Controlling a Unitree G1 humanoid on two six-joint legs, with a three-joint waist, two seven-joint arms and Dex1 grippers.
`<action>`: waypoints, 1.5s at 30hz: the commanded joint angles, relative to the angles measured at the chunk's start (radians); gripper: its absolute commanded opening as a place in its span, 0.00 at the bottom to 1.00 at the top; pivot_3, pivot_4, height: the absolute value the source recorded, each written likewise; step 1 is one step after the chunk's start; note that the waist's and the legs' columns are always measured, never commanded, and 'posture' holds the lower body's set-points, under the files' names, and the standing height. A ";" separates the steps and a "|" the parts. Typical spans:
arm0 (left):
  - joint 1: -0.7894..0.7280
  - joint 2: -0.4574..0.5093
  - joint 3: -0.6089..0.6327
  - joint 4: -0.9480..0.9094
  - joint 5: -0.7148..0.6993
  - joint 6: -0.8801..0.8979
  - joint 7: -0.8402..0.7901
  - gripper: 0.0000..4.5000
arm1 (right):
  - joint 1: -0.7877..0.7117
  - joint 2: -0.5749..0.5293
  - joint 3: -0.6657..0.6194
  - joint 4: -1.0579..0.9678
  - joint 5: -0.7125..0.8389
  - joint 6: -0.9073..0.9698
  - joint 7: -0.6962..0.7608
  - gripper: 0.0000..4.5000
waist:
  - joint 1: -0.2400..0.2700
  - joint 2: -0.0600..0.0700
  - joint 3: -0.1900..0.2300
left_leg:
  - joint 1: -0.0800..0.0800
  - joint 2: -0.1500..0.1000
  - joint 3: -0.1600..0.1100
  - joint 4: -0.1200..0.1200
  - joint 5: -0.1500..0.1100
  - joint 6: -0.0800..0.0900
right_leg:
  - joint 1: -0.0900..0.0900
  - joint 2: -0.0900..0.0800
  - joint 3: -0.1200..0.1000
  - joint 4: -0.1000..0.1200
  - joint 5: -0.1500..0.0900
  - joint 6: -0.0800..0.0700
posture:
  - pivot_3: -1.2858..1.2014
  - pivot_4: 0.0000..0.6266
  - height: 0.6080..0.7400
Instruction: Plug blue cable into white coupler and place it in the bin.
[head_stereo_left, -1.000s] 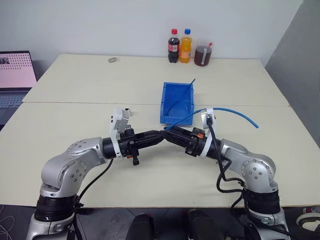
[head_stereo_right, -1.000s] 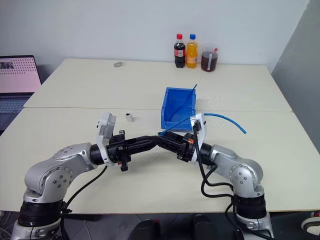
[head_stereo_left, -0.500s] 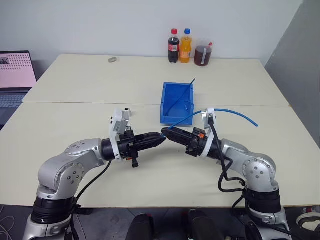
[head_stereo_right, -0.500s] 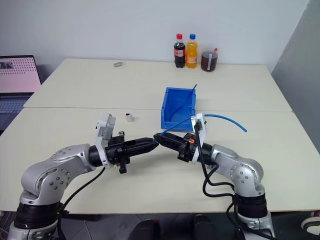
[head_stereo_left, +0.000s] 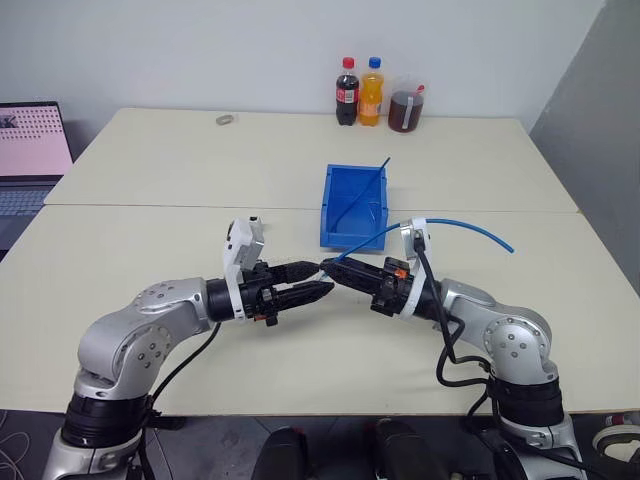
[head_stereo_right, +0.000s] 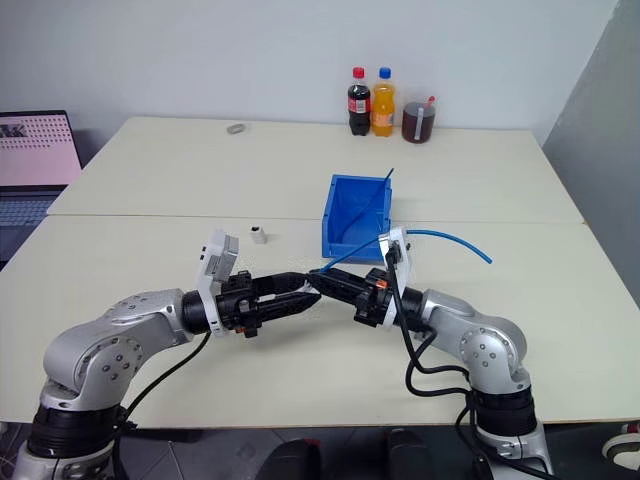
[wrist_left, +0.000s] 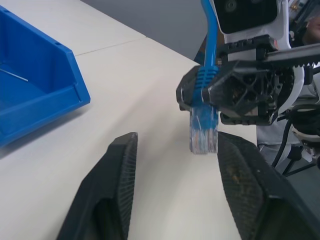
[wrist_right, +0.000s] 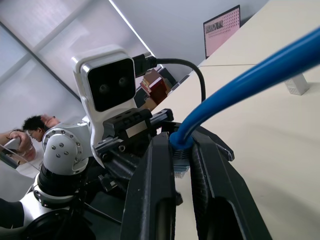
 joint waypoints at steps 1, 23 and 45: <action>0.080 0.036 0.046 -0.061 0.010 -0.022 0.007 0.78 | -0.002 -0.011 0.000 -0.016 -0.014 -0.043 0.018 0.03 | -0.002 0.000 0.000 | 0.000 0.000 0.000 0.000 0.000 0.000 | 0.000 0.000 0.000 0.000 0.000 0.000 | 0.52 0.24 1.00; -0.257 -0.114 -0.054 0.465 0.591 -0.103 0.544 1.00 | -0.025 -0.046 0.020 0.057 -0.154 -0.166 0.039 0.03 | 0.003 -0.001 0.001 | -0.001 -0.001 0.001 0.000 0.000 0.000 | -0.001 -0.001 -0.002 0.000 0.003 -0.003 | 0.52 0.24 1.00; -0.562 -0.231 -0.055 1.007 0.678 -0.289 0.538 0.96 | -0.015 -0.039 0.019 0.034 -0.150 -0.167 0.024 0.03 | 0.006 -0.001 0.001 | -0.004 -0.001 0.000 0.001 0.000 0.000 | -0.003 -0.001 -0.004 0.000 0.004 -0.003 | 0.52 0.24 1.00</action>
